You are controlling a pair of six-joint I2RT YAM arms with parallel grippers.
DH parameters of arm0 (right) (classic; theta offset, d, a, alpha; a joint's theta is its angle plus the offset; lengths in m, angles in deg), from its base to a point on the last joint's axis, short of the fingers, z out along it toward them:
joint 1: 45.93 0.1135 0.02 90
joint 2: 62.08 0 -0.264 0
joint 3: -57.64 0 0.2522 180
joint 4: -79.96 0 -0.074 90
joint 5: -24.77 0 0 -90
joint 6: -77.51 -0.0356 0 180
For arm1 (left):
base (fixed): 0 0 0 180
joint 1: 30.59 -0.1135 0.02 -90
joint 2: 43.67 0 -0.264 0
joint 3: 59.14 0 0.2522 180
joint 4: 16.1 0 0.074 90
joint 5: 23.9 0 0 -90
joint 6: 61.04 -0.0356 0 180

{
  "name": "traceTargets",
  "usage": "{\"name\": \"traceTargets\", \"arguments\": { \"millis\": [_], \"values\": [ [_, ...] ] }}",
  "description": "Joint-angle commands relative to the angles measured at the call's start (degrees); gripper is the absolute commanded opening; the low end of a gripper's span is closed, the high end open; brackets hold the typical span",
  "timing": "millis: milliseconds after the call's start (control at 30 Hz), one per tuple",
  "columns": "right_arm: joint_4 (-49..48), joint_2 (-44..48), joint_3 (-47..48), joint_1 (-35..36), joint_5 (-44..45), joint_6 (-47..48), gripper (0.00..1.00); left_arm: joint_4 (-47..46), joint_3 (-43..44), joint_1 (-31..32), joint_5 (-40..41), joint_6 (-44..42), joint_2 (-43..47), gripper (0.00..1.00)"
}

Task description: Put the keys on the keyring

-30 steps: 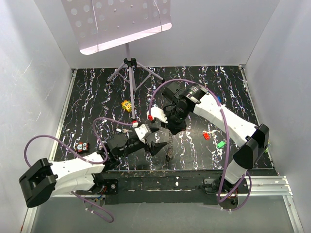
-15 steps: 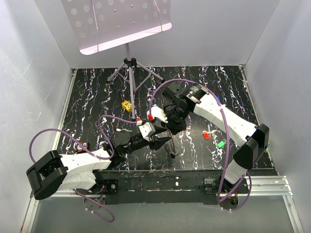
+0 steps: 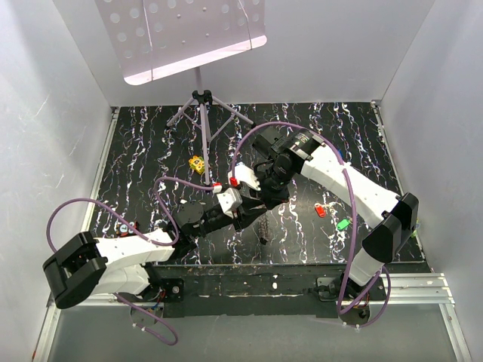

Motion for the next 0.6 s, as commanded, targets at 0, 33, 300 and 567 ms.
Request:
{"name": "traceTargets", "arguments": {
  "millis": [0,33,300,567],
  "values": [
    [5.6,1.2,3.2,0.4,-2.2,0.1,0.01,1.1,1.2,-0.2,-0.9,-0.4,-0.2,0.25],
    [5.7,1.1,3.0,0.4,-2.1,0.1,0.01,1.3,1.2,-0.2,-0.9,-0.5,-0.2,0.25],
    [5.6,1.2,3.0,0.4,-2.1,0.1,0.01,1.4,0.4,-0.3,-0.2,-0.9,0.2,0.25],
    [5.7,1.3,2.9,0.4,-2.9,0.3,0.01,-3.5,-3.4,-0.3,0.8,-0.2,4.7,0.37]
  ]
}}
